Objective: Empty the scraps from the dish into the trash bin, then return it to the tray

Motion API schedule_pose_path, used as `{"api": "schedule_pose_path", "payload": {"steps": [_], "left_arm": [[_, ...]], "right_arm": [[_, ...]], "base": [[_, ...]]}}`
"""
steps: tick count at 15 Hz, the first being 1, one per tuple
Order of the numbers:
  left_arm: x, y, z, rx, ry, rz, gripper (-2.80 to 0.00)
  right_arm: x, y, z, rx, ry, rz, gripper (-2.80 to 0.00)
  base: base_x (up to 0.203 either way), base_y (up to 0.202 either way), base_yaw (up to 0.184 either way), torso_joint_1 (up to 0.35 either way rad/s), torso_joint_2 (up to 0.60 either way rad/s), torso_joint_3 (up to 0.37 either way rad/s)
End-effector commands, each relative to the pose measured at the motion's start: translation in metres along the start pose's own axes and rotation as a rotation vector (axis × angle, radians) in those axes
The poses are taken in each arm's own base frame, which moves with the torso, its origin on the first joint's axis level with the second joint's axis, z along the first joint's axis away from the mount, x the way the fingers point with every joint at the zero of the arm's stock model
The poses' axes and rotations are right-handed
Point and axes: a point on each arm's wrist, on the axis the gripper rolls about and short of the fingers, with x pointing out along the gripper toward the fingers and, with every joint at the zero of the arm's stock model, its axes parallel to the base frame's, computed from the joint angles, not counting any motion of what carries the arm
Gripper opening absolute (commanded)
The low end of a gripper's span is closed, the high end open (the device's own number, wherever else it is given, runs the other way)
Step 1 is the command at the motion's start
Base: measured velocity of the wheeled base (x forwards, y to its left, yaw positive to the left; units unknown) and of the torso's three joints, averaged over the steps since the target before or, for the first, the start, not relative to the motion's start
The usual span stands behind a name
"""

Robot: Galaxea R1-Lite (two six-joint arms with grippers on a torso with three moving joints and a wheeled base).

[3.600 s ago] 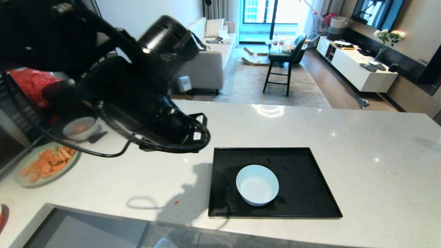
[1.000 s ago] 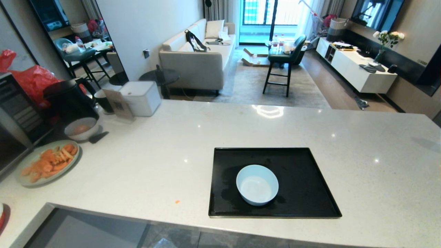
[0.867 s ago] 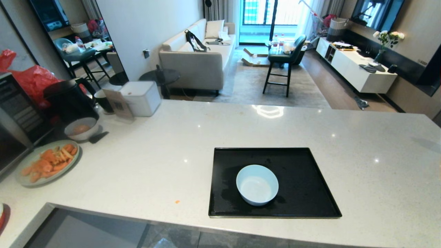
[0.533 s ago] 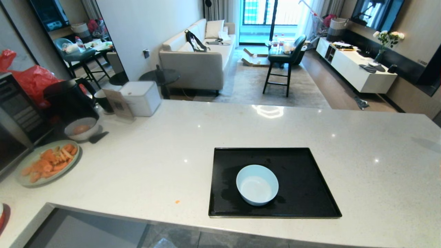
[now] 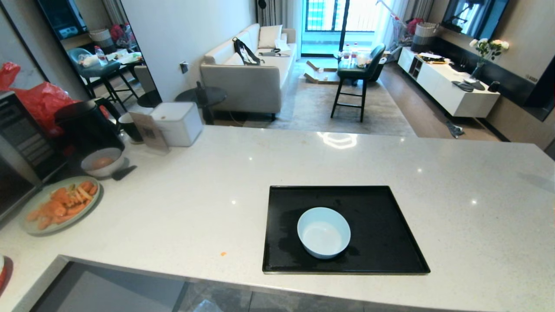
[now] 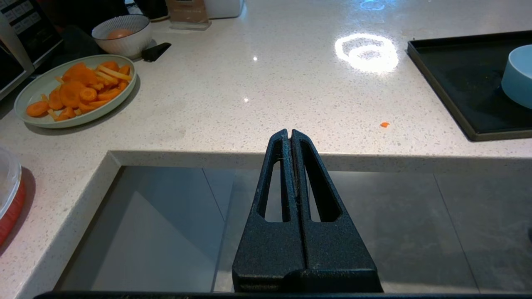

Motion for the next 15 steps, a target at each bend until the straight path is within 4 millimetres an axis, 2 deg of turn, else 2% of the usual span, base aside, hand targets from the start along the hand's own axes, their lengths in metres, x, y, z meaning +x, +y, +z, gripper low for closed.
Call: {"api": "schedule_pose_path", "payload": {"steps": [1, 15], "left_arm": [[0.0000, 0.0000, 0.0000, 0.001, -0.001, 0.000, -2.80], [0.0001, 0.0000, -0.0001, -0.021, 0.002, 0.002, -2.80]], "right_arm": [[-0.0001, 0.0000, 0.0001, -0.001, -0.001, 0.000, -2.80], [-0.0001, 0.0000, 0.0001, -0.003, -0.001, 0.000, -2.80]], "base": [[0.000, 0.000, 0.000, 0.000, 0.00, 0.000], [0.000, 0.000, 0.000, 0.000, 0.00, 0.000]]}}
